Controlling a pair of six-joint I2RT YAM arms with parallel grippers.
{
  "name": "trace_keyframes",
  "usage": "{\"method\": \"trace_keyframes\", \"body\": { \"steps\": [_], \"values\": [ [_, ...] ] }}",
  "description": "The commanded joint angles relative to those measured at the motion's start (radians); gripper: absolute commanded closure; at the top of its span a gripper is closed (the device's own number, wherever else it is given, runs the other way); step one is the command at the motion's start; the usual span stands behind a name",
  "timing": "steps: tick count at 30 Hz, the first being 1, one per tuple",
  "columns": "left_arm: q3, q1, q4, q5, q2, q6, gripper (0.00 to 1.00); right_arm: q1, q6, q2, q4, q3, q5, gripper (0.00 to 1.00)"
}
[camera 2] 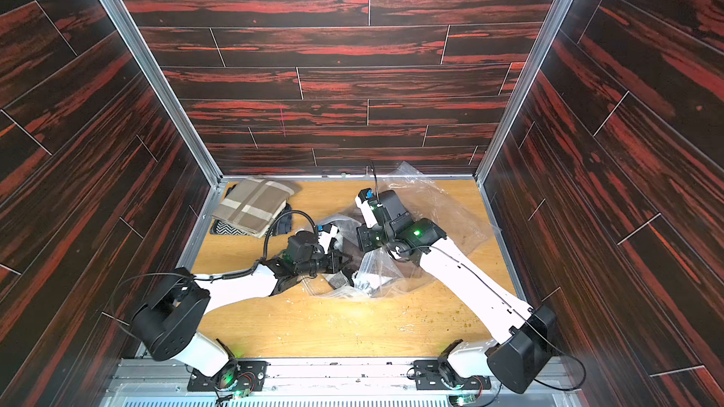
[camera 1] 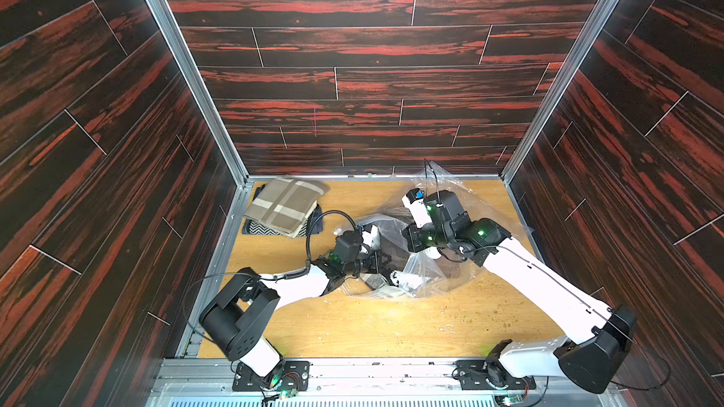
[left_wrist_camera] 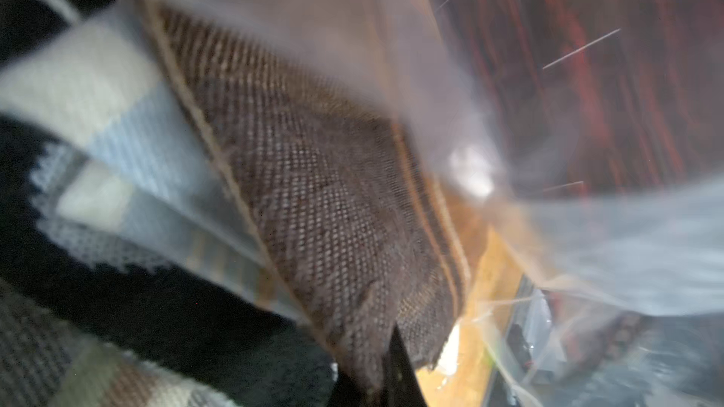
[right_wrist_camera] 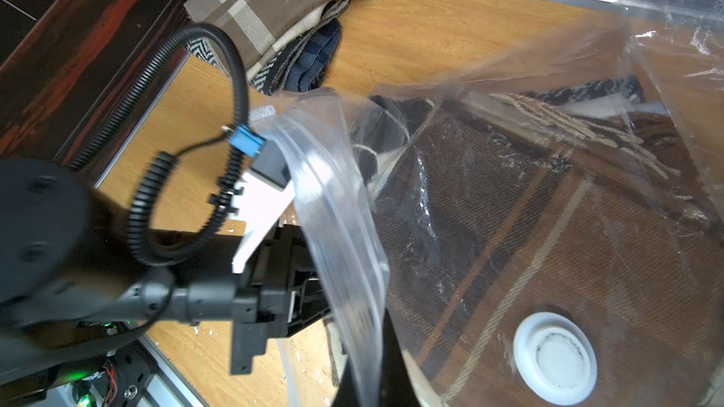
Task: Take the scarf out of the vacuum bag
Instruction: Take out the scarf from the vacuum bag.
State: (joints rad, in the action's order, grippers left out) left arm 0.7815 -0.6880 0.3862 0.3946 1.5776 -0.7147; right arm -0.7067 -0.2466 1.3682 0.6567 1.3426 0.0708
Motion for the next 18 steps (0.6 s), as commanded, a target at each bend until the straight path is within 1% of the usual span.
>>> {"method": "trace_keyframes", "body": {
  "steps": [1, 5, 7, 12, 18],
  "values": [
    [0.042, 0.000, -0.047, 0.027, -0.055, 0.027, 0.95, -0.002, -0.004, -0.021, -0.005, -0.012, 0.011, 0.96],
    [0.059, 0.001, -0.056, 0.033, -0.042, 0.027, 0.96, -0.002, -0.005, -0.018, -0.008, -0.010, 0.011, 0.96],
    [0.063, 0.000, -0.052, 0.042, -0.033, 0.021, 1.00, -0.002, -0.003, -0.020, -0.008, -0.011, 0.014, 0.96],
    [0.065, 0.000, -0.054, 0.045, -0.029, 0.009, 1.00, -0.003, -0.003, -0.023, -0.011, -0.008, 0.035, 0.95],
    [0.066, 0.000, -0.107, 0.027, -0.082, 0.008, 1.00, -0.001, -0.002, -0.005, -0.022, -0.002, 0.075, 0.96]
  ]
}}
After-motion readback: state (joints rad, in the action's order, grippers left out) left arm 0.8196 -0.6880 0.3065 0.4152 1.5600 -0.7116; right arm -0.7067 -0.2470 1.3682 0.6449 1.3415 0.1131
